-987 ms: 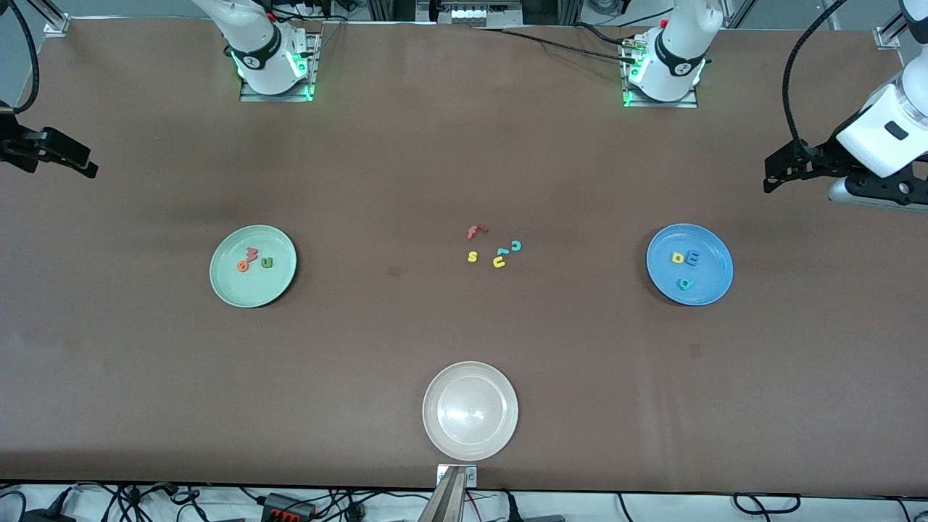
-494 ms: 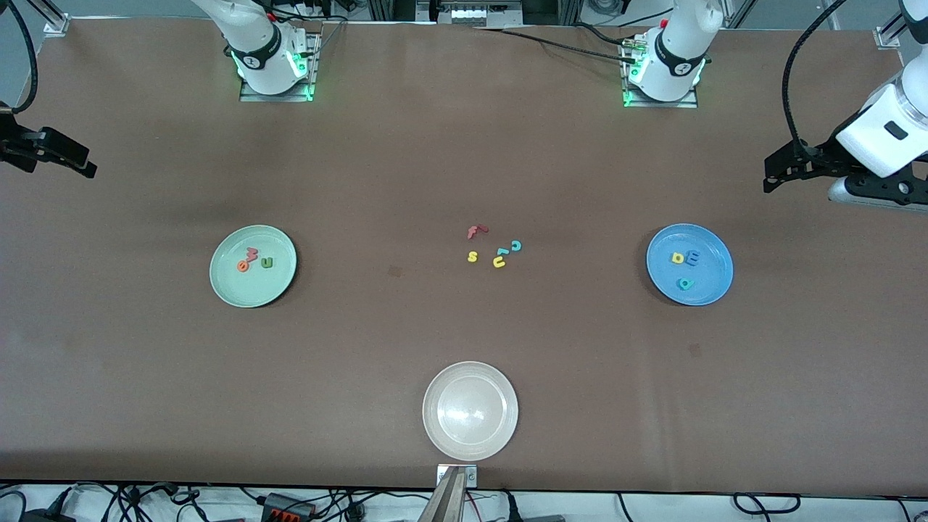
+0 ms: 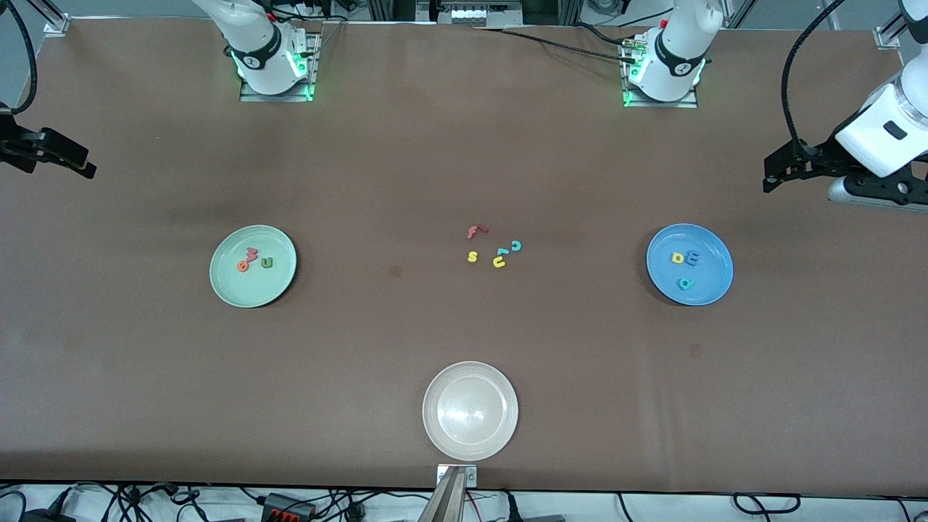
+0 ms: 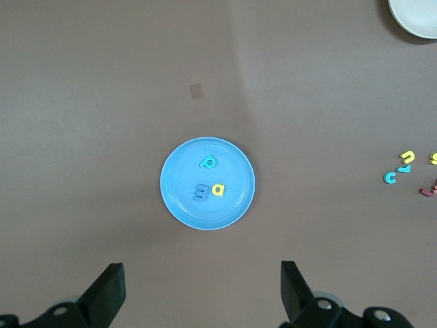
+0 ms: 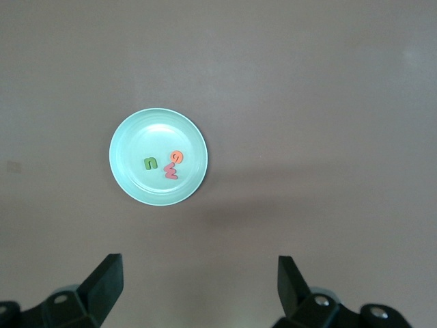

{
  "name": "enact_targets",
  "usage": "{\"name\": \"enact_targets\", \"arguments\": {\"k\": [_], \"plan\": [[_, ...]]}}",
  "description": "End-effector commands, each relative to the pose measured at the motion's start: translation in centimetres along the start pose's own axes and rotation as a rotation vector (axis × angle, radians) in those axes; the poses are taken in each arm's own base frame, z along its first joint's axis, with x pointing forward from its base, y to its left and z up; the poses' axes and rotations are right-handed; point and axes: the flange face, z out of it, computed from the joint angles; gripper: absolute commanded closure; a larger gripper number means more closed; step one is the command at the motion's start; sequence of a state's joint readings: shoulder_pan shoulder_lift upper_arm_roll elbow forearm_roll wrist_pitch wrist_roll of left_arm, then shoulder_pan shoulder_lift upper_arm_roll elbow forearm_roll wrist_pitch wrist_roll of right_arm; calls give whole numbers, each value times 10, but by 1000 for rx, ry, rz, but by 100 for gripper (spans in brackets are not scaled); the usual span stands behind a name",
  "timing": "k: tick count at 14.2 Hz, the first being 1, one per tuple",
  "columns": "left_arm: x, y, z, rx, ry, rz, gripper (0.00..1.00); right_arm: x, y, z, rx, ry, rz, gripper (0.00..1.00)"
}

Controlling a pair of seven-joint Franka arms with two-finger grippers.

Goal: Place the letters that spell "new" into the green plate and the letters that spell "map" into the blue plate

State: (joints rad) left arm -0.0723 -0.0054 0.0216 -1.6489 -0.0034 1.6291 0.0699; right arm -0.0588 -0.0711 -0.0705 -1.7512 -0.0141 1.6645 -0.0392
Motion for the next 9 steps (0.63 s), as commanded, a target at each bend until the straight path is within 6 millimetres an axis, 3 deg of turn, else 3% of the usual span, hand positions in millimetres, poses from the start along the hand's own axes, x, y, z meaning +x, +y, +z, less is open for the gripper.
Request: {"name": "enact_targets", "arguments": {"k": [1, 9], "plan": [[0, 1, -7, -14, -3, 23, 0, -5, 2, -1, -12, 11, -4, 0], [1, 0, -5, -15, 3, 9, 0, -5, 1, -1, -11, 9, -5, 0]]}}
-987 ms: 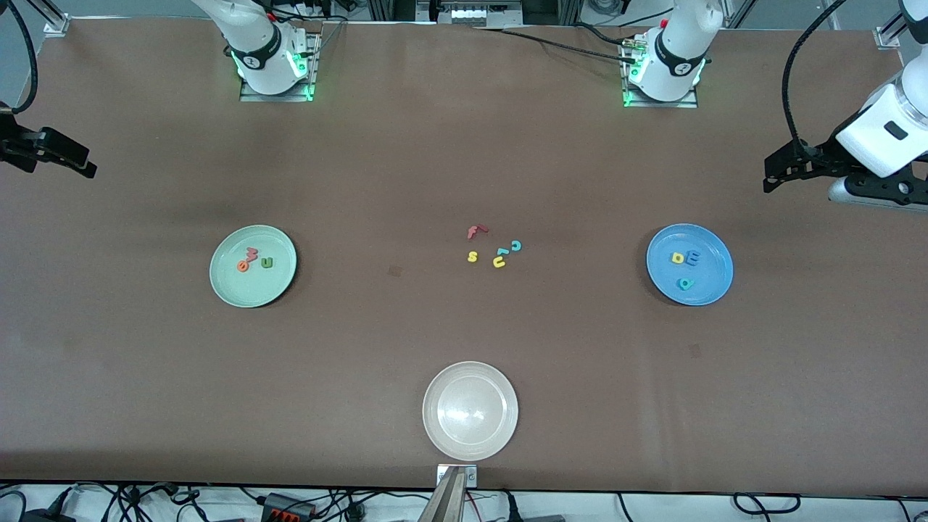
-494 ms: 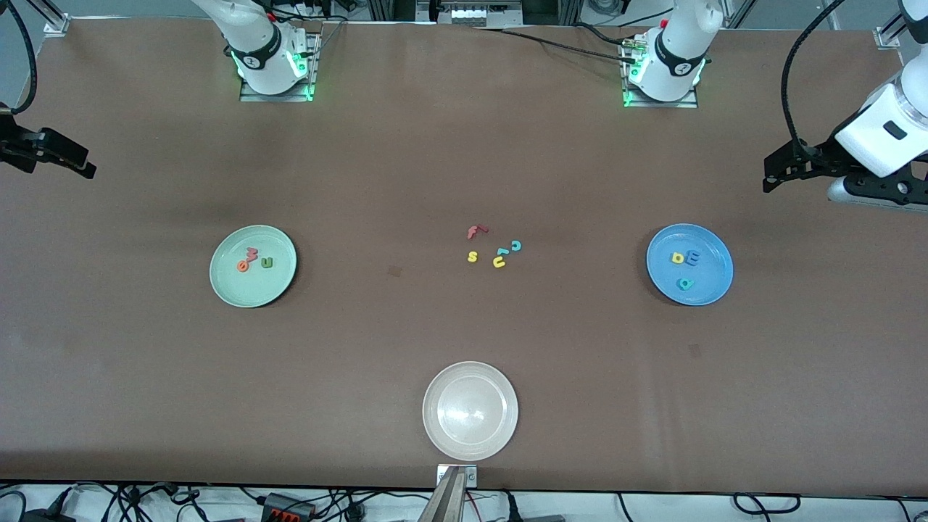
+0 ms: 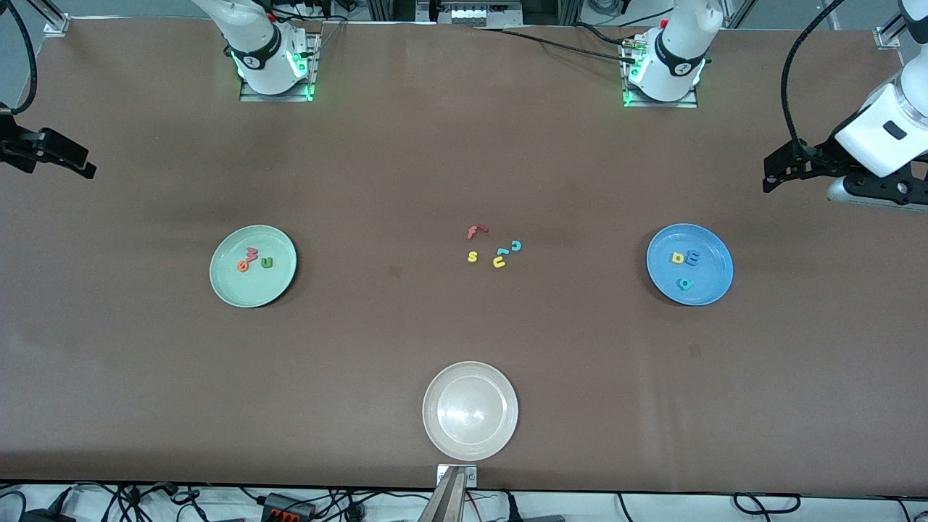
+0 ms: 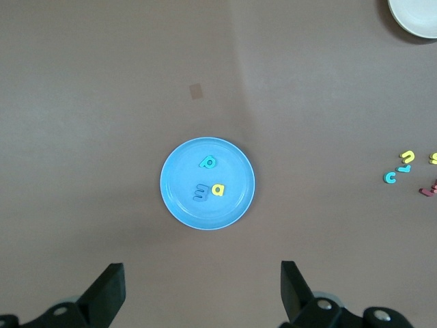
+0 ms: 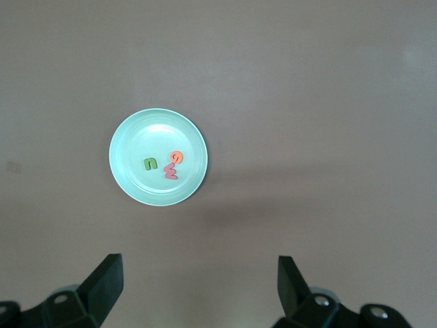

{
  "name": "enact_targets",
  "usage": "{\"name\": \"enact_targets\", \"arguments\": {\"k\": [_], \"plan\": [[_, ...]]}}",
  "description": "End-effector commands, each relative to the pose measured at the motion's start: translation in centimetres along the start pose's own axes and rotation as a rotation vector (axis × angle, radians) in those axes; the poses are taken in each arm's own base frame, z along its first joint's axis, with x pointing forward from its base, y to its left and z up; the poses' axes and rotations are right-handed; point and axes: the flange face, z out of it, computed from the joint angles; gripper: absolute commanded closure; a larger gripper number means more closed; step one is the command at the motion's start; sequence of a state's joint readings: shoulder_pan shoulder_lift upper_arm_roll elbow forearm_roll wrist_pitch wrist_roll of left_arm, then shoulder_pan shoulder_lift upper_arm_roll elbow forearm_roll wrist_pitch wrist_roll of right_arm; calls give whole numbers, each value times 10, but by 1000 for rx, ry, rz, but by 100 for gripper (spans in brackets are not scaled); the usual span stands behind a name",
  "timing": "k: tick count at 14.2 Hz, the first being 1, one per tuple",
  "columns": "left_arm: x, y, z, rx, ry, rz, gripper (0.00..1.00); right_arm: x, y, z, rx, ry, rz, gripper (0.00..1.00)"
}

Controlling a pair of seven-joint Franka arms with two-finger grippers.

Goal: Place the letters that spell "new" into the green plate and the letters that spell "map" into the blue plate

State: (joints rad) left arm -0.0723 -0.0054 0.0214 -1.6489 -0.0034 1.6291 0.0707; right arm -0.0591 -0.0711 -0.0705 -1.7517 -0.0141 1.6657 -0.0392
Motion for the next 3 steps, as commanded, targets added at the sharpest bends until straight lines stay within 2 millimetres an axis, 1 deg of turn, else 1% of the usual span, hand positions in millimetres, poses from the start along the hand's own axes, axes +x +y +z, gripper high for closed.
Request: {"name": "enact_targets", "arguments": {"k": [1, 3], "plan": [[1, 0, -3, -15, 0, 7, 0, -5, 1, -1, -12, 8, -6, 0], [2, 1, 1, -16, -9, 9, 0, -5, 1, -1, -11, 8, -6, 0]]}}
